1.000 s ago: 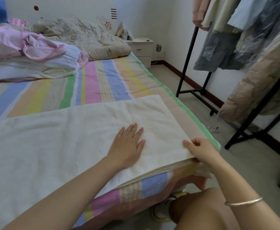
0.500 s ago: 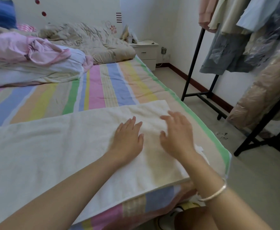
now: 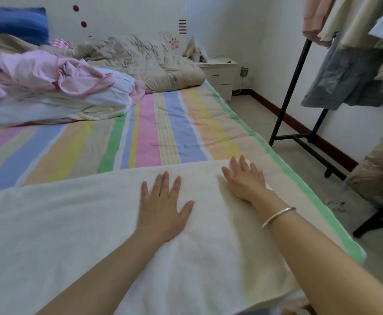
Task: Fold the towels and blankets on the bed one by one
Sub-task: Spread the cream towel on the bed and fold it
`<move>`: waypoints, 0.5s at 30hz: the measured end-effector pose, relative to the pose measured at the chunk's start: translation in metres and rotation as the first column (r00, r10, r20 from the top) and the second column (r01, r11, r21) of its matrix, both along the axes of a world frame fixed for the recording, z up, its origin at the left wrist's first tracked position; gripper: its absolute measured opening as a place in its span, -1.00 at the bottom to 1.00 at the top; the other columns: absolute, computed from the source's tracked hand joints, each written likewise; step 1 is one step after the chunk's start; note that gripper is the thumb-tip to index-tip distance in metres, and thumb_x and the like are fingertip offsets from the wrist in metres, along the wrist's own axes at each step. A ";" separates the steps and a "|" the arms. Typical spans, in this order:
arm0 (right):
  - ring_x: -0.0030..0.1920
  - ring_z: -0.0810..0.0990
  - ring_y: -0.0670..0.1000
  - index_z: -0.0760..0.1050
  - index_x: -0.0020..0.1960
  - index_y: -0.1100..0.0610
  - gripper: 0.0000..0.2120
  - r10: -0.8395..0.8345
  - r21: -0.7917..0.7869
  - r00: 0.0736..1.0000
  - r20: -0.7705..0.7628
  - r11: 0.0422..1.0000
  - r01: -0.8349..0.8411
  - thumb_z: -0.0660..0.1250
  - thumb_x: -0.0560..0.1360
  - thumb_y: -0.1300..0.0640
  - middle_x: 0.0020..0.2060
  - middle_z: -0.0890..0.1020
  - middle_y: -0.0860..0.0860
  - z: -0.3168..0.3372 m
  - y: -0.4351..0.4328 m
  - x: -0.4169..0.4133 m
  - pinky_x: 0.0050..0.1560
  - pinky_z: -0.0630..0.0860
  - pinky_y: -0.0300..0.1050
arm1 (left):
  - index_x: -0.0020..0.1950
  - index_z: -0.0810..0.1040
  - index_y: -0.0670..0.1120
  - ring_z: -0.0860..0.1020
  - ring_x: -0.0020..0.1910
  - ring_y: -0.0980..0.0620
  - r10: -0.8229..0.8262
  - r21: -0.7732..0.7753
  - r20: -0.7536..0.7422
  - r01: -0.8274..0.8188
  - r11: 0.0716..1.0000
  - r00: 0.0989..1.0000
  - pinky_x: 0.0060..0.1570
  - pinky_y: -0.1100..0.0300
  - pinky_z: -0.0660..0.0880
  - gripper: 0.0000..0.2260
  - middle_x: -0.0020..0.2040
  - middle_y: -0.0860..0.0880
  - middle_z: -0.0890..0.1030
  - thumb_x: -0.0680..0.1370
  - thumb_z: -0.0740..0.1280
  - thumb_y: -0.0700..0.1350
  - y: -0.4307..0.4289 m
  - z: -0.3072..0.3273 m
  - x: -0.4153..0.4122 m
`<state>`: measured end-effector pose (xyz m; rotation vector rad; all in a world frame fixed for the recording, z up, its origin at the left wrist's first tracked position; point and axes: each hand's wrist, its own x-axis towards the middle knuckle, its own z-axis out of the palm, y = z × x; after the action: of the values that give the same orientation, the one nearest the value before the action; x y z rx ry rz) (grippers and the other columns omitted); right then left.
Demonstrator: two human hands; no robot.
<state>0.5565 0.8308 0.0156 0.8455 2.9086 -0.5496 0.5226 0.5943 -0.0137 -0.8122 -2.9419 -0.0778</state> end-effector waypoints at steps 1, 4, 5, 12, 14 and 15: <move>0.54 -0.03 0.16 -0.11 0.58 0.01 -0.34 -0.041 -0.011 0.998 -0.041 0.999 0.041 -0.09 0.59 -0.27 0.57 -0.08 0.04 0.003 0.001 0.007 0.50 -0.02 0.15 | 0.60 -0.13 0.04 -0.18 0.57 -0.01 -0.001 0.005 0.001 0.001 1.000 1.000 0.48 -0.19 -0.23 -0.16 0.60 -0.07 -0.14 0.37 -0.42 0.37 0.000 0.000 -0.001; 0.36 0.34 0.19 0.18 0.47 0.18 -0.35 -0.264 0.171 0.958 -0.109 0.945 0.280 0.08 0.56 -0.23 0.37 0.38 0.17 0.015 0.000 0.044 0.28 0.29 0.07 | 0.60 -0.12 0.05 -0.18 0.57 0.00 -0.001 -0.004 0.018 0.001 1.000 1.000 0.49 -0.16 -0.24 -0.15 0.60 -0.06 -0.13 0.37 -0.42 0.37 0.000 -0.001 -0.001; 0.27 0.41 0.18 0.29 0.38 0.19 -0.38 -0.318 0.221 0.944 -0.085 0.918 0.329 0.11 0.54 -0.26 0.27 0.47 0.15 0.017 -0.002 0.059 0.19 0.33 0.04 | 0.60 -0.10 0.05 -0.16 0.57 0.01 -0.002 -0.003 0.018 0.002 1.000 1.000 0.49 -0.15 -0.24 -0.16 0.61 -0.06 -0.12 0.38 -0.41 0.37 0.000 -0.002 0.000; -0.06 0.55 0.11 0.45 0.09 0.11 -0.47 -0.356 0.028 0.915 0.189 0.934 0.357 0.27 0.40 -0.32 -0.07 0.56 0.00 0.054 -0.020 0.118 -0.12 0.45 -0.10 | 0.01 0.61 0.00 0.62 -0.13 -0.03 -0.179 0.606 -0.303 0.334 0.721 0.936 -0.10 0.08 0.49 -0.77 -0.03 0.06 0.65 0.50 0.17 -0.07 -0.016 0.017 0.022; -0.05 0.55 0.11 0.41 0.18 0.13 -0.49 -0.318 0.044 0.936 0.154 0.948 0.315 0.31 0.41 -0.20 -0.05 0.55 0.01 0.068 -0.039 0.119 -0.14 0.44 -0.11 | 0.00 0.60 0.03 0.58 -0.26 0.09 -0.176 0.675 -0.236 0.292 0.678 0.956 -0.22 0.13 0.50 -0.80 -0.05 0.13 0.62 0.49 0.21 -0.12 -0.024 0.028 0.041; -0.04 0.53 0.11 0.37 0.21 0.13 -0.50 -0.281 0.087 0.952 0.121 0.959 0.271 0.31 0.42 -0.17 -0.03 0.54 0.02 0.077 -0.053 0.117 -0.13 0.42 -0.10 | -0.01 0.59 0.05 0.56 -0.28 0.16 -0.156 0.721 -0.178 0.236 0.651 0.972 -0.23 0.14 0.51 -0.81 -0.05 0.16 0.60 0.49 0.22 -0.14 -0.031 0.032 0.047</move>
<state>0.6737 0.7778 0.0921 1.2596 2.7201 -0.3924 0.5700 0.5635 0.0180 -0.9219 -2.3354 -1.1308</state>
